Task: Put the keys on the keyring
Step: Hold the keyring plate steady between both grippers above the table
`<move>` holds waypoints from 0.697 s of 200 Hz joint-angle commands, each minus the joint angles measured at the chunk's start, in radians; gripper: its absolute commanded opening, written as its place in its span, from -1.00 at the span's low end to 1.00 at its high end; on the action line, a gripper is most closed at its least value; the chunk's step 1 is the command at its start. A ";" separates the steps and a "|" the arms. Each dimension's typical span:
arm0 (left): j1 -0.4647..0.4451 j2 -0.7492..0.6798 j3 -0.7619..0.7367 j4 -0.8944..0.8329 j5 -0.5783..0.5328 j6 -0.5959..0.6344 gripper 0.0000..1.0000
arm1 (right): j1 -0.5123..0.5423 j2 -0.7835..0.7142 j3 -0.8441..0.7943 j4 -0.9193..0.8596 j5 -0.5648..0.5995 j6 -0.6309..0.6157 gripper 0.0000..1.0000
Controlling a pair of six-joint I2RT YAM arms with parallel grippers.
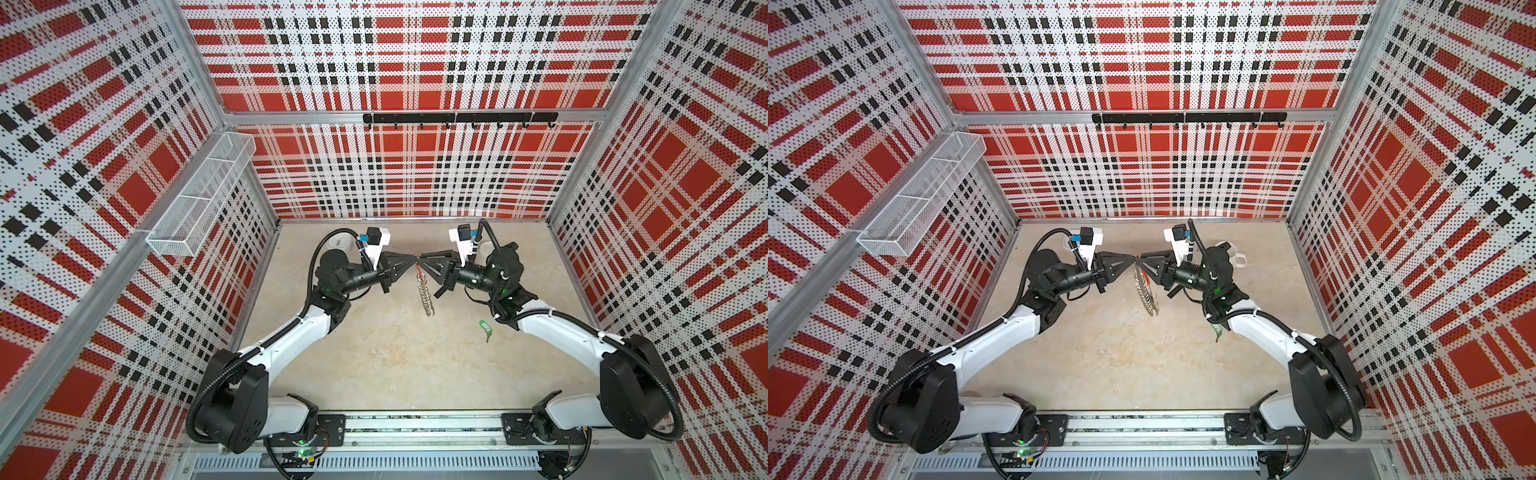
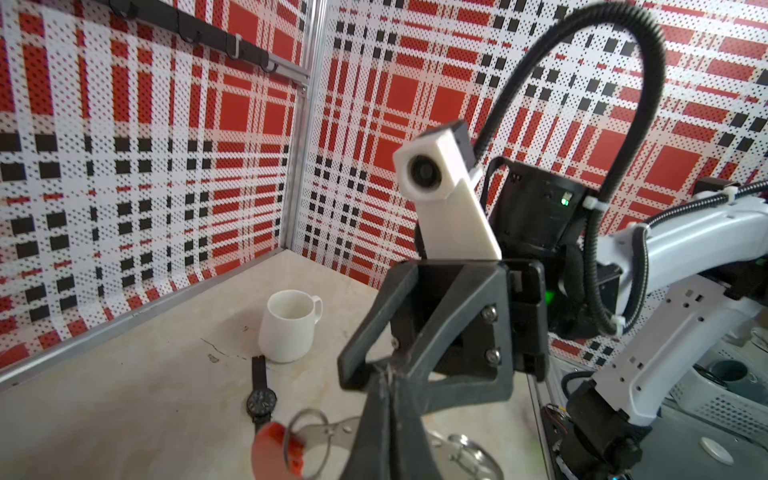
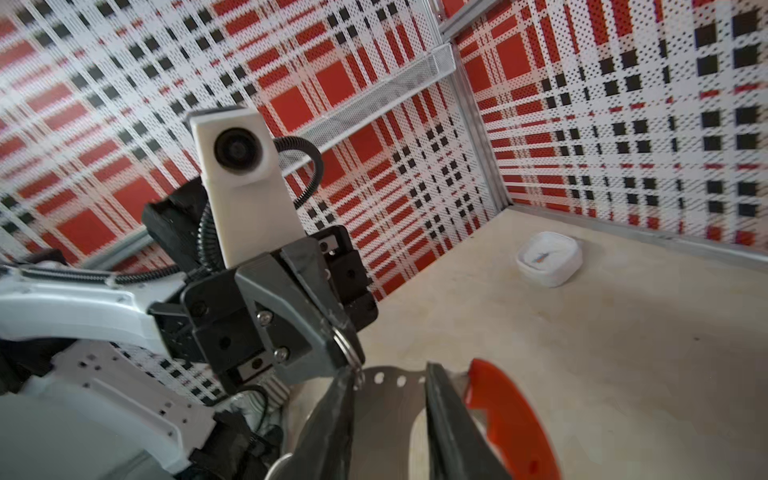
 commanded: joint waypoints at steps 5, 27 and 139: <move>0.021 -0.012 0.109 -0.201 0.080 0.122 -1.00 | -0.011 -0.038 0.083 -0.247 -0.011 -0.195 -0.35; 0.022 0.009 0.194 -0.413 0.099 0.252 -1.00 | -0.011 -0.019 0.131 -0.320 -0.057 -0.239 -0.42; 0.029 0.016 0.225 -0.446 0.142 0.261 -1.00 | -0.014 0.005 0.144 -0.282 -0.131 -0.214 -0.48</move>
